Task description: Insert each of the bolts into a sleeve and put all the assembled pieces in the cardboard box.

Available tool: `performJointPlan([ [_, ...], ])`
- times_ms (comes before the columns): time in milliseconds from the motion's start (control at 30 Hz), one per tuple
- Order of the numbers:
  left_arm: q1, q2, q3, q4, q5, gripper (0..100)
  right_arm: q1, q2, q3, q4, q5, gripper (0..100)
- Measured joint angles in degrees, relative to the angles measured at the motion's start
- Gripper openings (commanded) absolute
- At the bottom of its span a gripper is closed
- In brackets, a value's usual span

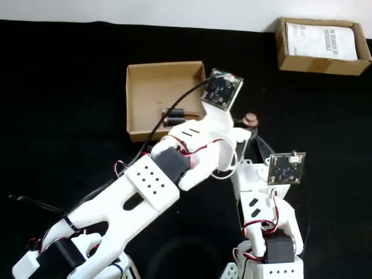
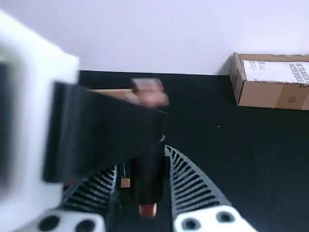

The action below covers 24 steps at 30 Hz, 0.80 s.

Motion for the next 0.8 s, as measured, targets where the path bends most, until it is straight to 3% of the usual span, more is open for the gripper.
performJointPlan([
  [400, -0.09, -8.18, -8.09, 26.29, 0.0, 24, 0.09, 0.0, 0.26, 0.0, 0.0, 0.7],
  [633, -0.88, -24.0, -8.09, 35.34, -0.18, 0, 0.09, 0.26, -2.55, 0.0, 0.0, 0.7],
  [800, -9.41, -33.14, -6.07, 37.45, -2.02, 1, 0.09, 8.53, -14.33, 0.0, 0.0, 0.6],
])
